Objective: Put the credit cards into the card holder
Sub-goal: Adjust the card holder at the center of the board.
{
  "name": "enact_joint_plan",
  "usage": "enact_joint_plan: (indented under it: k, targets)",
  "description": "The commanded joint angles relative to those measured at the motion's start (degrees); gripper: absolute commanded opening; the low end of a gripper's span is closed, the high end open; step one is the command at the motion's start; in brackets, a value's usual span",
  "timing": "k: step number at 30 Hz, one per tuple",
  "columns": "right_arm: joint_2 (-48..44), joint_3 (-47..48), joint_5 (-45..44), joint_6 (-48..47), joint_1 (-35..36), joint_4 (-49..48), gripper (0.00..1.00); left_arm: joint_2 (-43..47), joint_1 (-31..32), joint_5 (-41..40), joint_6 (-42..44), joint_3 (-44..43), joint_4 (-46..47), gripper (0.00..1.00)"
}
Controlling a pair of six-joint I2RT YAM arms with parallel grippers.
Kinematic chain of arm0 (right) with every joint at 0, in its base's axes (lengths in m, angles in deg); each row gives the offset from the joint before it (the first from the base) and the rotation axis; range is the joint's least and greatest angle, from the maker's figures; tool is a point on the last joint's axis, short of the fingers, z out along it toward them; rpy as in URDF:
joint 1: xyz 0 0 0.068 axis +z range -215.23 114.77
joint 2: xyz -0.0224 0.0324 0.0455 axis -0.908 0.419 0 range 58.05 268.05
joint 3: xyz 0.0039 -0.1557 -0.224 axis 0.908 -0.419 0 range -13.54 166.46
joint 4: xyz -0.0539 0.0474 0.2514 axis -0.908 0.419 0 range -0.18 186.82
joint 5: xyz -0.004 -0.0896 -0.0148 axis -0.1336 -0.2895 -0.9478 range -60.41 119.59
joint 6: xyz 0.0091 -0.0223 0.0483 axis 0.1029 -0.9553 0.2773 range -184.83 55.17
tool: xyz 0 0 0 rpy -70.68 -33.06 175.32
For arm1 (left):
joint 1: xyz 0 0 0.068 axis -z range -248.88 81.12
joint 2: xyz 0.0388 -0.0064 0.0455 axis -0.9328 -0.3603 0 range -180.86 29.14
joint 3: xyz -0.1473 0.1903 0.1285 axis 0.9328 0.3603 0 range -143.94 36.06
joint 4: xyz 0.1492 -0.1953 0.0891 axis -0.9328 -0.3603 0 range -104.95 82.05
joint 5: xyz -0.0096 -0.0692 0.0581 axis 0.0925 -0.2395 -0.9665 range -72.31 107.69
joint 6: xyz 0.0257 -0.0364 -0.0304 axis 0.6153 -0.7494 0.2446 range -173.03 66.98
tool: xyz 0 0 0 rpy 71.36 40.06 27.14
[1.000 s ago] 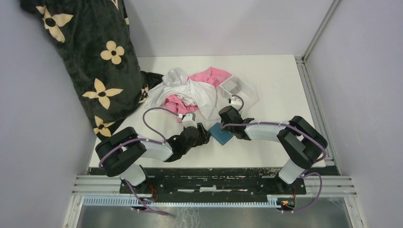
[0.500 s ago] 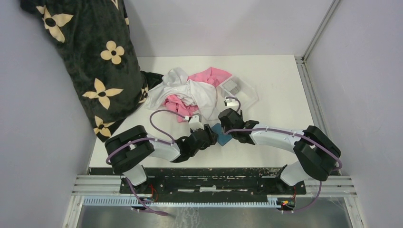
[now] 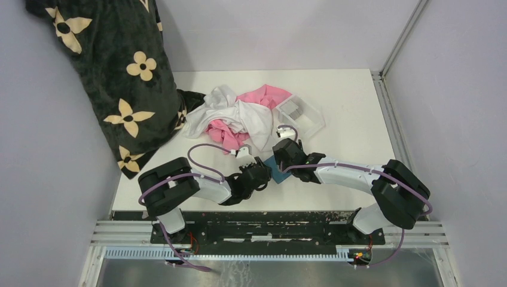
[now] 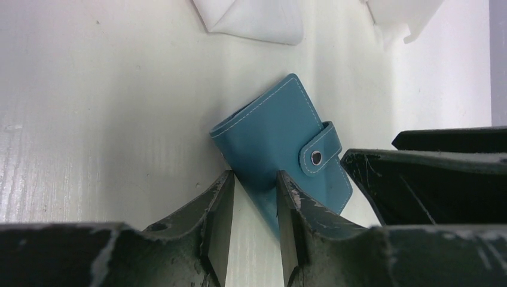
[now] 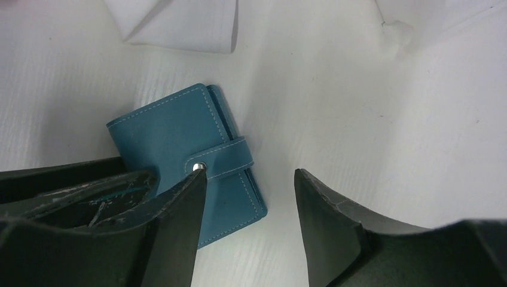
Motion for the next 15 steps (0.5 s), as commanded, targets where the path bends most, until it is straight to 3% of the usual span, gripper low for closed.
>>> enact_joint_plan:
  k: [1, 15]
  targets:
    - [-0.7, 0.6, 1.5, -1.2, 0.5, -1.2, 0.63, -2.3, 0.3, -3.0, -3.5, -0.8, -3.7, 0.39]
    - [2.1, 1.7, 3.3, -1.8, 2.4, -1.6, 0.66, -3.7, 0.3, -2.4, -5.8, 0.7, 0.7, 0.38]
